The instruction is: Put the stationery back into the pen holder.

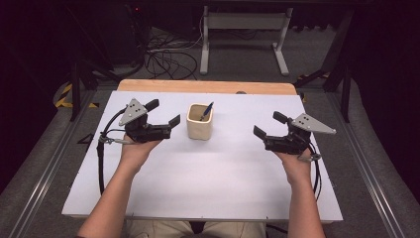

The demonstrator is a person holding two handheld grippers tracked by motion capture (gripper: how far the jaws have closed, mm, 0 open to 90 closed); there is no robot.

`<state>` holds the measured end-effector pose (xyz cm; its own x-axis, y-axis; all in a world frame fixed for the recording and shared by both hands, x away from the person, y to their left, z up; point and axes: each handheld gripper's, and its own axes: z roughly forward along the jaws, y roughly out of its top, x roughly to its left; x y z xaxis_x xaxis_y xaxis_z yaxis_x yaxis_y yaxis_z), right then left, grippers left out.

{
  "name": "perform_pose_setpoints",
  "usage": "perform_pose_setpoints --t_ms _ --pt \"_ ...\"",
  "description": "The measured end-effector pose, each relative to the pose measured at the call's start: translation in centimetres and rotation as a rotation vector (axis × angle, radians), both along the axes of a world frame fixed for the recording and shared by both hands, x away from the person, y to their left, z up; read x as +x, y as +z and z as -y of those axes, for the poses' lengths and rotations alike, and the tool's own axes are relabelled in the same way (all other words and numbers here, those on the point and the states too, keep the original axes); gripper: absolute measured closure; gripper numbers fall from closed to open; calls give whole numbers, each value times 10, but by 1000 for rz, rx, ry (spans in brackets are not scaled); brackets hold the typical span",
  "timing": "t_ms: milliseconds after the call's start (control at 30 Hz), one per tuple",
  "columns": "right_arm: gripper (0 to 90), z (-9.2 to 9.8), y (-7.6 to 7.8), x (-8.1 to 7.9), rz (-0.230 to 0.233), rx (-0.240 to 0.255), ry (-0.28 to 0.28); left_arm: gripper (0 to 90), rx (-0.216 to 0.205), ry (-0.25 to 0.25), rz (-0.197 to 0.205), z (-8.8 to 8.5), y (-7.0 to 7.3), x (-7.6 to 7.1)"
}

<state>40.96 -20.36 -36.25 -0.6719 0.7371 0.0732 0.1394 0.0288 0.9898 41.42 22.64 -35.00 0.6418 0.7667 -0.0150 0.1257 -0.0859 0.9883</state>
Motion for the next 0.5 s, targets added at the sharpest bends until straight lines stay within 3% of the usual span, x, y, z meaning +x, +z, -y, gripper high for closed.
perform_pose_setpoints --t_ms 333,500 --pt "64 0 -1 0 -3 -1 -2 61 -23 -1 -1 -9 -3 -8" --pt "64 -1 -1 1 -3 -6 -1 61 -15 2 0 -14 -3 -12"
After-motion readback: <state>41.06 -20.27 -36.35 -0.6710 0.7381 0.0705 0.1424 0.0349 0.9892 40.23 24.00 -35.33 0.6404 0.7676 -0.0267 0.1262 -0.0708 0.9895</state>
